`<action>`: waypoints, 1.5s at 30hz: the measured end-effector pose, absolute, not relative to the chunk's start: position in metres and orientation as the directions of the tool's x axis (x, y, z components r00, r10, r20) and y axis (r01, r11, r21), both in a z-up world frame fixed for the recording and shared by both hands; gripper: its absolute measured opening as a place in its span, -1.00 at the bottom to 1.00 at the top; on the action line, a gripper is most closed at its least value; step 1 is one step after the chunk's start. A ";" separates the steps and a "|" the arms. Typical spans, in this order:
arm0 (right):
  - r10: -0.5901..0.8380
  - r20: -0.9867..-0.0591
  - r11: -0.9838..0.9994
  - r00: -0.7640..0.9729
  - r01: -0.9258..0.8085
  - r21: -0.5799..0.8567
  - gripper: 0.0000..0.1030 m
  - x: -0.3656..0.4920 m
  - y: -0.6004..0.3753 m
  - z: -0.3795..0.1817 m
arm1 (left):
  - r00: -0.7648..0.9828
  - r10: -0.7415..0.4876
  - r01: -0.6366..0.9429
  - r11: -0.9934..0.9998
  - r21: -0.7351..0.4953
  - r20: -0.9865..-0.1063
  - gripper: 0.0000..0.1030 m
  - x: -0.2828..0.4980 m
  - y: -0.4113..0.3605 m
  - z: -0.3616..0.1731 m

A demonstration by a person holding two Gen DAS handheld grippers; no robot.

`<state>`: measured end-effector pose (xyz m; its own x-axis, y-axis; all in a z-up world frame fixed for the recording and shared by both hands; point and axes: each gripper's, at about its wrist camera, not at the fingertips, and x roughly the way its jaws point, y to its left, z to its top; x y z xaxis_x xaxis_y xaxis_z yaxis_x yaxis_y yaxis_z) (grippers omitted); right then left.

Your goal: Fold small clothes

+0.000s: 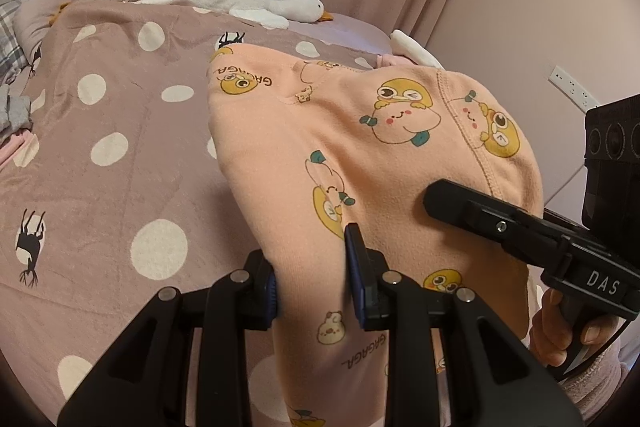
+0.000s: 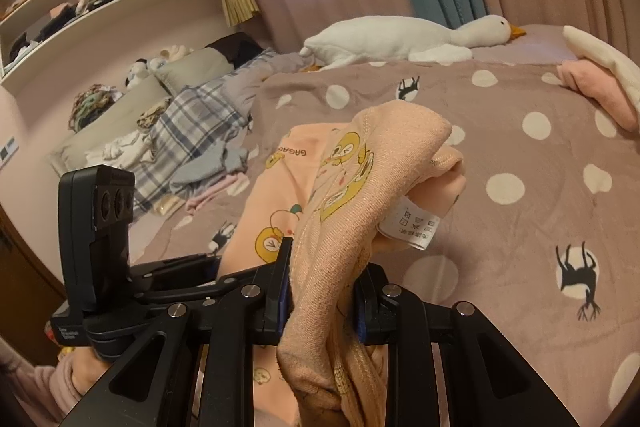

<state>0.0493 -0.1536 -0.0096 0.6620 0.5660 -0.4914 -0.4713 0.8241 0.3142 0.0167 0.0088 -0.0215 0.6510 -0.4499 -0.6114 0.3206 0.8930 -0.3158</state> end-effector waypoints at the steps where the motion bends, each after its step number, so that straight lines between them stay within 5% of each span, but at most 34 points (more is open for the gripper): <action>1: 0.567 -0.490 0.823 0.662 -0.474 0.312 -0.48 0.050 -0.153 -0.009 | 0.654 -0.447 0.320 0.894 -0.313 -0.610 -0.47 0.017 0.010 -0.021; 45: 0.579 -0.492 0.815 0.650 -0.478 0.327 -0.48 0.093 -0.134 -0.013 | 0.648 -0.398 0.284 0.918 -0.278 -0.650 -0.47 0.088 0.016 -0.027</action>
